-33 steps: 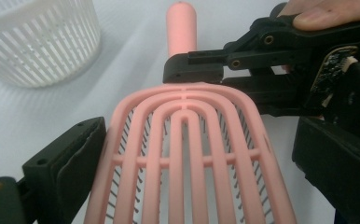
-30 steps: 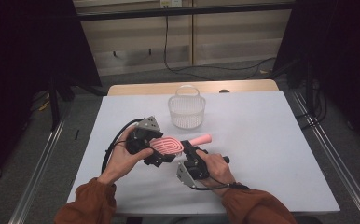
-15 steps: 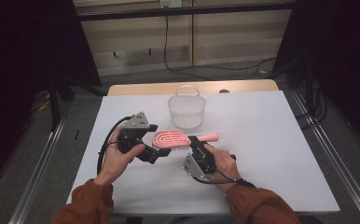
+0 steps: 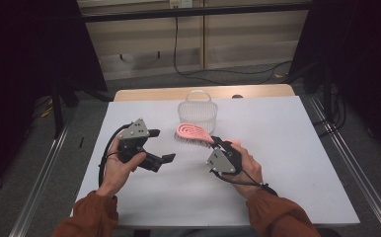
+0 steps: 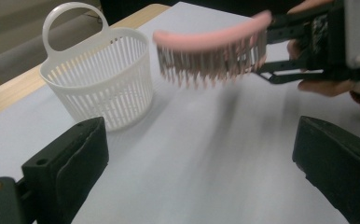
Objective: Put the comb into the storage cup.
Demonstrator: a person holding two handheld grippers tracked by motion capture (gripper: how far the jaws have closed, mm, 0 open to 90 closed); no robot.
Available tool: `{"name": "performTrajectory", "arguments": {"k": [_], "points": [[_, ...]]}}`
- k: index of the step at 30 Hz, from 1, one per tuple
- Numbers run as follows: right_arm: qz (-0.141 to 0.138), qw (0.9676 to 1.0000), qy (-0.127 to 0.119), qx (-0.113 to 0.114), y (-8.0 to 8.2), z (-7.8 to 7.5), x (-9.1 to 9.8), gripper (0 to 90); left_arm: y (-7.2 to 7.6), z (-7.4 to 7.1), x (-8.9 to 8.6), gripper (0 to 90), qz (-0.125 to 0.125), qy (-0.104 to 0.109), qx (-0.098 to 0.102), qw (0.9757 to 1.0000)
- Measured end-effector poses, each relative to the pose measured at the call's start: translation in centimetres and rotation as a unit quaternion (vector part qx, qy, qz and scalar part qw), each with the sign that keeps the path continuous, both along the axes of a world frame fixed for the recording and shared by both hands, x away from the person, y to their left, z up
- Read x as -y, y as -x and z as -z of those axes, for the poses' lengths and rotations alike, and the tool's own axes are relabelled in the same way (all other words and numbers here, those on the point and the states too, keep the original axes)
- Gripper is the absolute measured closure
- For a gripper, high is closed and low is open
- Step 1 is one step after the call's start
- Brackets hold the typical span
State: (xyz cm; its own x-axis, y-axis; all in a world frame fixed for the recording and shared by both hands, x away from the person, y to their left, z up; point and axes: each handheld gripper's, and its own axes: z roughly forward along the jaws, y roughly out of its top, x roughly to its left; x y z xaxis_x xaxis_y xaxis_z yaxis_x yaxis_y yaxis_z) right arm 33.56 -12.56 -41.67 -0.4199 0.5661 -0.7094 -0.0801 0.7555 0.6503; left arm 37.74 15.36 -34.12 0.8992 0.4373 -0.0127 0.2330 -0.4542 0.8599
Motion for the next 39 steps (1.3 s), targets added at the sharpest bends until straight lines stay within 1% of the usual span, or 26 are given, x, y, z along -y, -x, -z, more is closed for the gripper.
{"name": "performTrajectory", "arguments": {"k": [1,3,6,7,8,12,13,16,17,18,19,21,23,24,26,27,28,29,30,32,33,34,35,36,37,39], "points": [[-0.003,1.0,-0.009,-0.004,0.0,-0.1,0.1,81.8,0.0,0.1,0.0,3.7,-0.001,0.002,0.001,1.0],[0.0,0.9991,-0.039,-0.018,-0.1,-0.4,0.5,81.8,0.0,0.1,-0.1,3.6,-0.004,0.006,0.002,1.0],[-0.004,0.9965,-0.075,-0.035,-0.2,-0.9,0.9,81.8,-0.1,0.2,-0.1,3.6,-0.009,0.006,0.006,0.9999],[-0.005,0.9954,-0.086,-0.04,-0.2,-1.0,0.9,81.8,0.0,0.3,0.0,3.6,-0.012,0.012,0.001,0.9999],[-0.006,0.9945,-0.095,-0.043,-0.2,-1.1,1.0,81.8,-0.1,0.3,-0.1,3.6,-0.01,0.008,0.003,0.9999],[-0.014,0.9883,-0.137,-0.067,-0.4,-1.3,1.4,81.8,0.0,0.4,0.0,3.6,-0.01,0.01,0.004,0.9999],[-0.015,0.9867,-0.147,-0.067,-0.5,-1.3,1.5,81.8,0.0,0.5,0.0,3.6,-0.011,0.012,0.004,0.9999],[-0.018,0.9834,-0.164,-0.075,-0.6,-1.2,1.6,81.8,-0.1,0.4,-0.1,3.5,-0.012,0.015,0.003,0.9998],[-0.021,0.9814,-0.174,-0.079,-0.6,-1.2,1.7,81.8,-0.1,0.5,-0.1,3.5,-0.014,0.02,0.0,0.9997],[-0.022,0.9807,-0.177,-0.081,-0.7,-1.2,1.8,81.8,-0.2,0.4,-0.2,3.5,-0.013,0.025,-0.003,0.9996],[-0.023,0.9784,-0.186,-0.086,-0.7,-1.2,1.9,81.8,-0.3,0.5,-0.2,3.5,-0.01,0.037,-0.01,0.9992],[-0.026,0.9747,-0.202,-0.092,-0.8,-1.3,2.1,81.8,-0.5,0.5,-0.3,3.6,-0.006,0.047,-0.009,0.9988],[-0.032,0.971,-0.214,-0.102,-0.9,-1.5,2.3,81.8,-0.4,0.6,-0.3,3.6,-0.021,0.044,0.001,0.9988],[-0.037,0.969,-0.22,-0.106,-0.9,-1.5,2.3,81.7,-0.4,0.7,-0.3,3.6,-0.021,0.04,0.006,0.999],[-0.04,0.9664,-0.227,-0.113,-0.9,-1.5,2.3,81.8,-0.4,0.8,-0.3,3.6,-0.02,0.044,-0.004,0.9988],[-0.041,0.9648,-0.232,-0.116,-0.9,-1.5,2.3,81.8,-0.4,0.9,-0.2,3.6,-0.023,0.044,-0.002,0.9988],[-0.045,0.9615,-0.241,-0.124,-0.9,-1.5,2.3,81.8,-0.4,1.0,-0.1,3.6,-0.024,0.043,-0.001,0.9988],[-0.047,0.9598,-0.246,-0.126,-0.9,-1.5,2.3,81.8,-0.4,1.0,0.0,3.6,-0.026,0.04,0.002,0.9989],[-0.049,0.9565,-0.255,-0.132,-0.9,-1.5,2.3,81.8,-0.3,1.0,0.0,3.5,-0.028,0.039,0.007,0.9988],[-0.056,0.9523,-0.266,-0.139,-1.0,-1.5,2.4,81.8,-0.3,0.9,0.1,3.5,-0.029,0.043,0.007,0.9986],[-0.059,0.9503,-0.271,-0.141,-1.0,-1.5,2.4,81.8,-0.2,0.8,0.1,3.5,-0.029,0.045,0.01,0.9985],[-0.06,0.9495,-0.273,-0.143,-1.0,-1.5,2.5,81.8,-0.1,0.8,0.0,3.2,-0.035,0.043,0.018,0.9983],[-0.062,0.9484,-0.275,-0.146,-1.0,-1.5,2.5,81.8,-0.1,0.7,0.0,2.9,-0.037,0.048,0.02,0.998],[-0.062,0.9493,-0.273,-0.144,-1.0,-1.5,2.5,81.8,0.0,0.6,-0.1,2.7,-0.038,0.045,0.022,0.998],[-0.063,0.9491,-0.272,-0.145,-1.0,-1.5,2.5,81.8,-0.1,0.6,-0.1,2.7,-0.04,0.047,0.024,0.9978],[-0.067,0.9464,-0.279,-0.149,-1.1,-1.5,2.5,81.8,-0.1,0.6,-0.2,2.6,-0.046,0.051,0.027,0.9973]]}}
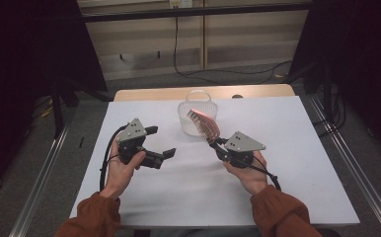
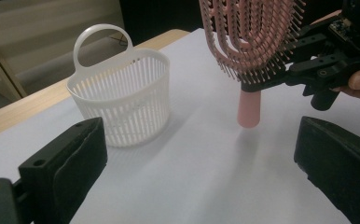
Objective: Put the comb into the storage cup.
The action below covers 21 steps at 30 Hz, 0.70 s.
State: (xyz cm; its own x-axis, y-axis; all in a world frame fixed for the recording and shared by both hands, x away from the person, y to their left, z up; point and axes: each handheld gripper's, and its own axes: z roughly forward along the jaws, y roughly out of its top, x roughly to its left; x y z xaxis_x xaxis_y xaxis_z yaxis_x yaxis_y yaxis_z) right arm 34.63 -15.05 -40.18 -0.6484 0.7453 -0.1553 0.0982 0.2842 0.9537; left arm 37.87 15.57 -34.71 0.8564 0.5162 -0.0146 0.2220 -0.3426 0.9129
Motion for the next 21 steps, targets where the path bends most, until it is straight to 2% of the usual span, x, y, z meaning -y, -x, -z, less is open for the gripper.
{"name": "performTrajectory", "arguments": {"k": [8,14,18,21], "points": [[-0.026,0.9991,-0.029,-0.016,-0.11,0.11,0.13,81.8,-0.12,0.0,-0.05,3.0,-0.004,0.003,0.008,1.0],[-0.041,0.997,-0.06,-0.026,-0.18,0.14,0.29,81.7,-0.15,0.12,0.15,3.1,0.012,0.014,0.011,0.9998],[-0.048,0.9954,-0.076,-0.033,-0.3,0.17,0.51,81.7,-0.07,0.21,0.38,3.5,0.016,0.022,0.023,0.9994],[-0.051,0.9946,-0.082,-0.037,-0.32,0.21,0.56,81.7,0.21,0.24,0.74,3.5,0.004,0.009,0.044,0.999]]}}
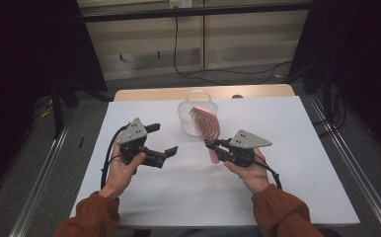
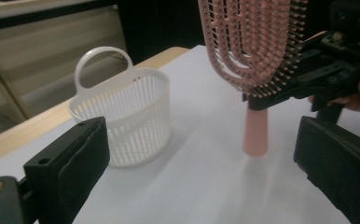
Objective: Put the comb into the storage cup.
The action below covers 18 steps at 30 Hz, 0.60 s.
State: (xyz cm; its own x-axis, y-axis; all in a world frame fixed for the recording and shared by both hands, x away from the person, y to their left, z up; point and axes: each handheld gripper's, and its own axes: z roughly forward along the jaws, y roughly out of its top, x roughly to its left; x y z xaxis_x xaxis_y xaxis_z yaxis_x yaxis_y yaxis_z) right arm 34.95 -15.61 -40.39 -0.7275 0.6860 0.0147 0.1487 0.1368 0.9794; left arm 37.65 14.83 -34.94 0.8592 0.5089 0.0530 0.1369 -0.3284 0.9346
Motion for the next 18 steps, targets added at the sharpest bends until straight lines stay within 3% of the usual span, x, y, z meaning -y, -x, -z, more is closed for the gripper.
{"name": "performTrajectory", "arguments": {"k": [1,4,12,18], "points": [[-0.003,1.0,-0.002,0.0,0.0,0.01,0.0,81.7,0.09,0.04,0.1,3.5,-0.004,-0.001,0.001,1.0],[-0.011,0.9999,-0.007,0.001,0.0,0.04,-0.03,81.8,0.16,0.18,0.14,2.7,0.028,0.002,-0.013,0.9995],[-0.04,0.9989,-0.024,-0.002,0.27,-0.12,-0.13,81.7,0.22,0.51,0.27,2.8,0.038,0.012,-0.03,0.9988],[-0.062,0.9977,-0.026,-0.004,0.34,-0.04,-0.48,81.8,0.05,0.45,0.33,4.8,0.039,0.029,-0.029,0.9984]]}}
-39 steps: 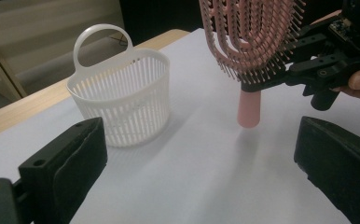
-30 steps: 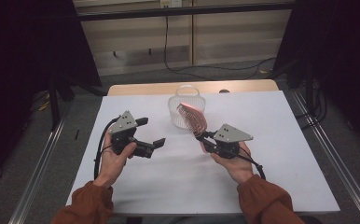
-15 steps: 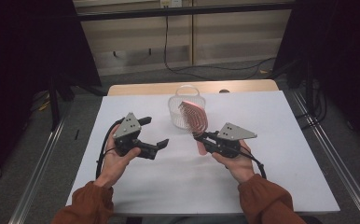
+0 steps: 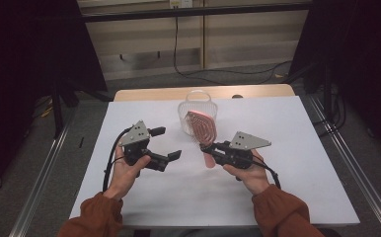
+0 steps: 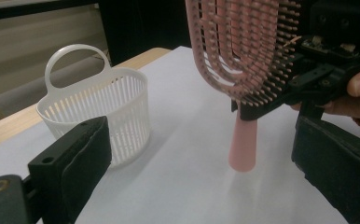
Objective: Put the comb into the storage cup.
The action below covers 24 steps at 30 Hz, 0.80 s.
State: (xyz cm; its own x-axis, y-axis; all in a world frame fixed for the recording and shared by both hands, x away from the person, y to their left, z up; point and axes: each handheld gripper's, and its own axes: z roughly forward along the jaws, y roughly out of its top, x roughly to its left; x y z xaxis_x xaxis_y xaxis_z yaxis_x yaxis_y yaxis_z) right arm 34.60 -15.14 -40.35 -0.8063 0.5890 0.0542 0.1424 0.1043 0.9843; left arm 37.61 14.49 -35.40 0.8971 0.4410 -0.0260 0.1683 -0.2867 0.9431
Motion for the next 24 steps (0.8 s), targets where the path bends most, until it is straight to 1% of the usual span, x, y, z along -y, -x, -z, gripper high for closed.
{"name": "performTrajectory", "arguments": {"k": [2,4,5,6,7,8,9,11,12,14,17,18,19,21,23,24], "points": [[-0.009,1.0,0.0,-0.001,0.0,0.0,-0.1,81.8,-0.2,0.1,0.0,5.4,0.007,0.009,0.003,0.9999],[-0.011,0.9999,-0.003,-0.003,0.0,0.1,-0.2,81.8,-0.3,0.1,0.1,6.4,0.014,0.021,-0.005,0.9997],[-0.016,0.9999,-0.004,-0.004,-0.1,0.1,-0.2,81.7,-0.4,0.1,0.1,6.4,0.015,0.023,-0.006,0.9996],[-0.018,0.9998,-0.004,-0.003,-0.1,0.1,-0.2,81.8,-0.5,0.2,0.2,6.7,0.02,0.026,0.001,0.9995],[-0.021,0.9998,-0.004,-0.003,-0.1,0.2,-0.2,81.7,-0.4,0.1,0.2,6.7,0.015,0.024,0.01,0.9996],[-0.024,0.9997,-0.005,-0.003,-0.1,0.2,-0.3,81.7,-0.4,0.1,0.3,6.7,0.012,0.021,0.014,0.9996],[-0.026,0.9996,-0.005,-0.005,-0.1,0.2,-0.3,81.7,-0.4,0.1,0.4,6.7,0.015,0.023,0.008,0.9996],[-0.035,0.9993,-0.008,-0.007,-0.1,0.3,-0.4,81.7,-0.4,0.0,0.7,6.7,0.026,0.019,0.003,0.9995],[-0.039,0.9992,-0.008,-0.008,-0.2,0.4,-0.4,81.7,-0.3,-0.1,0.8,6.8,0.033,0.02,0.001,0.9993],[-0.046,0.9989,-0.01,-0.01,-0.2,0.5,-0.4,81.7,-0.1,-0.2,0.9,6.8,0.036,0.026,0.001,0.999],[-0.051,0.9986,-0.01,-0.011,-0.2,0.4,-0.4,81.7,0.1,-0.4,1.2,5.1,0.053,0.05,-0.001,0.9974],[-0.054,0.9985,-0.01,-0.011,-0.1,0.4,-0.4,81.7,0.2,-0.5,1.3,3.6,0.048,0.063,-0.004,0.9968],[-0.056,0.9983,-0.011,-0.009,-0.1,0.4,-0.4,81.7,0.2,-0.6,1.4,4.2,0.051,0.072,-0.007,0.9961],[-0.059,0.9981,-0.011,-0.01,-0.1,0.4,-0.5,81.7,0.2,-0.8,1.6,4.2,0.06,0.074,-0.003,0.9954],[-0.057,0.9983,-0.011,-0.009,-0.1,0.4,-0.5,81.7,0.2,-1.0,1.7,3.8,0.073,0.089,0.002,0.9934],[-0.055,0.9984,-0.013,-0.01,-0.2,0.3,-0.5,81.7,0.0,-1.2,1.9,4.0,0.074,0.09,0.006,0.9931]]}}
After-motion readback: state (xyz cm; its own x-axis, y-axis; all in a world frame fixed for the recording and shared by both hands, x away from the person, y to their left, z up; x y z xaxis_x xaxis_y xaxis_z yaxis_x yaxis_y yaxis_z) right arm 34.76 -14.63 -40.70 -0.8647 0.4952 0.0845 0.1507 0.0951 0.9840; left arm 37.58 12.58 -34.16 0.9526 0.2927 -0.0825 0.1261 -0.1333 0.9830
